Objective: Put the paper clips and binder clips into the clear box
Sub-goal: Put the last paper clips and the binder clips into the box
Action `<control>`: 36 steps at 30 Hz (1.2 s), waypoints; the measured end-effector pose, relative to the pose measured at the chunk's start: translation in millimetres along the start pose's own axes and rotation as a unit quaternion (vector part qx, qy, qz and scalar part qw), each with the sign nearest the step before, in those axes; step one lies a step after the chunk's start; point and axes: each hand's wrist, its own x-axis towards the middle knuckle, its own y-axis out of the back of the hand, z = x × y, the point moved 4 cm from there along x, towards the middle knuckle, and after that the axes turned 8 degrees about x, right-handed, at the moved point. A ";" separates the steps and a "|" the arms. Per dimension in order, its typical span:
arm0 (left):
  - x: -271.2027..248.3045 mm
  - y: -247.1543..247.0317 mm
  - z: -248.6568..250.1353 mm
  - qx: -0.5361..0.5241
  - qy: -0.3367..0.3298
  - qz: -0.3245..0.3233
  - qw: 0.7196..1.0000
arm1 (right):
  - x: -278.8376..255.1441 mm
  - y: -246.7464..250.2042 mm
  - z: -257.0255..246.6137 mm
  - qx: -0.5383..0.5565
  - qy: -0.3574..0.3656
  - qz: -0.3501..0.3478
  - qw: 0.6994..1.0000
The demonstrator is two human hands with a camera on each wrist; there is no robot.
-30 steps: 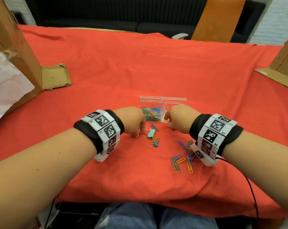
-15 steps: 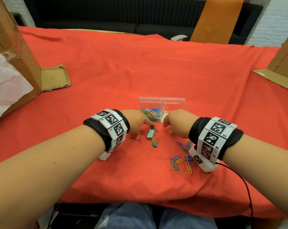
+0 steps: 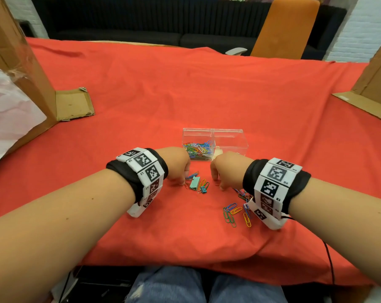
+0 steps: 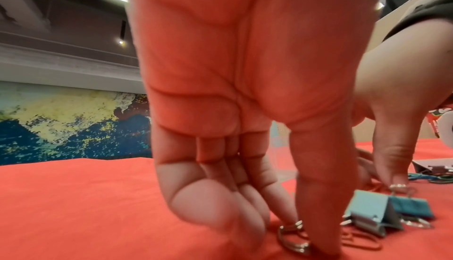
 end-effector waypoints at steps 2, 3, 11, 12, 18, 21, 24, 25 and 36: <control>-0.7 -4.9 -0.1 0.010 0.012 -0.019 1.000 | 0.2 0.3 3.4 0.022 -0.021 -0.006 1.000; -0.6 -6.2 0.0 0.011 0.013 -0.025 1.000 | -0.4 0.4 5.8 0.037 -0.035 -0.013 0.999; -2.5 -1.6 -9.6 -0.040 -0.005 -0.008 0.999 | -6.2 -3.1 7.3 0.056 -0.055 -0.002 0.997; -2.7 -1.1 -9.9 -0.036 -0.008 -0.005 0.999 | -6.9 -2.8 6.8 0.049 -0.051 -0.004 0.997; -8.7 30.3 -16.4 -0.046 0.000 0.106 0.993 | -12.7 34.6 5.0 0.125 -0.020 0.094 0.987; -9.1 51.4 -19.9 -0.066 0.012 0.188 0.980 | -7.3 62.8 10.3 0.189 -0.019 0.195 0.962; -5.6 62.6 -22.5 -0.071 0.029 0.243 0.967 | 3.6 74.8 15.5 0.243 -0.034 0.241 0.939; -3.4 63.8 -23.2 -0.073 0.036 0.251 0.964 | 7.4 75.2 16.5 0.255 -0.041 0.246 0.934; -1.5 51.9 -14.5 -0.073 0.028 0.237 0.968 | 5.6 65.2 26.5 0.219 -0.017 0.219 0.951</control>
